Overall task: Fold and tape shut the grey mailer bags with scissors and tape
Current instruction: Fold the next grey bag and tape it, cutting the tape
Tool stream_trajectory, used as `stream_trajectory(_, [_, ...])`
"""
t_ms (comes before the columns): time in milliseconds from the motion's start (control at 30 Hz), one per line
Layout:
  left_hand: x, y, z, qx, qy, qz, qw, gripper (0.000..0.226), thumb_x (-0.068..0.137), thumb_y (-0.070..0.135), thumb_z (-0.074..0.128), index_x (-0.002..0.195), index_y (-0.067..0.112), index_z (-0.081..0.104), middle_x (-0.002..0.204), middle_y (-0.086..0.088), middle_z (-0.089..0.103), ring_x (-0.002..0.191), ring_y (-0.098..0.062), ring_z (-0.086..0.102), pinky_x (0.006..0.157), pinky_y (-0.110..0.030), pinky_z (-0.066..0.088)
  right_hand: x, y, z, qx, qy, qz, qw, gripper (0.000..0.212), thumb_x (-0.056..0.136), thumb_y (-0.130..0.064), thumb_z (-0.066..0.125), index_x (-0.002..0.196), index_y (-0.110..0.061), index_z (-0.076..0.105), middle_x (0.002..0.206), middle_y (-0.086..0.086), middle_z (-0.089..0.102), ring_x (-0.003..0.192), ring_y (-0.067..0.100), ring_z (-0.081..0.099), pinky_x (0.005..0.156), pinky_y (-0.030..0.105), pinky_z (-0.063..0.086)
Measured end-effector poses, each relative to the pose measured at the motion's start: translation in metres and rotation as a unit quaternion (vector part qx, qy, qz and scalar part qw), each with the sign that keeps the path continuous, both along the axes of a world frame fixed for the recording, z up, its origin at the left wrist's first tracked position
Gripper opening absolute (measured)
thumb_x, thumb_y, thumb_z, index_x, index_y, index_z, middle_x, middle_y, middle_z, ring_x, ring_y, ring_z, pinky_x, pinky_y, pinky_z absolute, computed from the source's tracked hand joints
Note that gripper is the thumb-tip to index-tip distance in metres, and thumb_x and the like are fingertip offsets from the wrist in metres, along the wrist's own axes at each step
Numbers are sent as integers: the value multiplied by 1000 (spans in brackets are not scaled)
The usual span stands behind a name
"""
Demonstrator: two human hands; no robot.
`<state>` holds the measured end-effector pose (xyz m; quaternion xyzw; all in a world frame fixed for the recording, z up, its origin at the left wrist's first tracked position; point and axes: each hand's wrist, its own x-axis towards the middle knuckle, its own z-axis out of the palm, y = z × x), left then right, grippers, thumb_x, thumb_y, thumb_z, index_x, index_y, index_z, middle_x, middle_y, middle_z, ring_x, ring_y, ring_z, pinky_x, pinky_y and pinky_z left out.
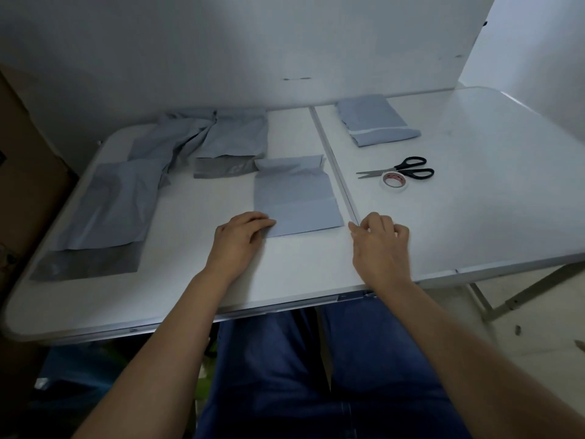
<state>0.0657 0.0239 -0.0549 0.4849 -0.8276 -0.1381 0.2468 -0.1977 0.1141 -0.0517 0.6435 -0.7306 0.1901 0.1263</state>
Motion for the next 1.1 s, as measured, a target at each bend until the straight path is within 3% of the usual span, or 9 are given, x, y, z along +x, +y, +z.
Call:
stream_trajectory(133, [8,-2,-3,-15,-4,-11,1000,35,91,11,60,120,30,67,126,9,60,118,-16,55,98,-50,44,-3,-1,5,-14,-56,3,998,16,90,-7,59,99,-9,72,99,8,59,85,27,57,79,43,42])
stream_trajectory(267, [-1,-2,-3,-43,-39,-8,998,32,92,15,59,118,32,67,124,8,62,117,-17,54,96,-49,42,23,-12,14,-10,-139,87,986,31,94,-7,48,122,-8,61,126,10,57,108,28,56,93,41,44])
stream_trajectory(367, [-10,0,-2,-54,-63,-25,996,32,93,21,53,120,30,67,125,4,62,117,-19,56,93,-46,43,57,-30,22,83,-132,170,973,40,101,-14,38,140,-9,46,144,9,47,133,25,42,113,34,26])
stream_trajectory(467, [-15,4,0,-50,-78,-41,995,38,95,30,41,127,26,62,135,2,56,124,-17,52,99,-45,41,74,-42,16,172,-80,182,965,54,104,-38,26,152,-15,22,160,3,20,147,21,15,118,31,4])
stream_trajectory(567, [-12,4,-2,8,-91,-35,995,41,101,24,41,142,28,46,153,8,34,141,-8,30,115,-40,20,76,-40,6,239,-39,165,956,73,95,-61,10,155,-19,3,163,1,-4,149,25,-9,121,41,-4])
stream_trajectory(633, [-10,3,-3,24,-96,-34,994,44,101,24,41,145,31,40,156,10,28,143,-4,22,118,-40,14,75,-37,1,256,-34,147,955,81,87,-68,2,154,-23,-3,162,1,-12,146,30,-17,119,45,-8])
stream_trajectory(933, [4,1,8,91,-119,-37,988,54,101,40,38,152,28,23,160,10,15,146,-3,10,118,-28,5,73,-34,0,249,-32,86,964,94,73,-79,-13,153,-31,-9,159,12,-19,142,45,-21,116,55,-12])
stream_trajectory(1100, [-15,-2,24,42,-130,-16,990,52,103,26,33,153,24,19,160,6,13,147,-8,11,119,-35,6,74,-36,-2,258,-23,83,962,91,74,-78,-11,153,-33,-9,159,13,-20,141,47,-22,115,56,-13])
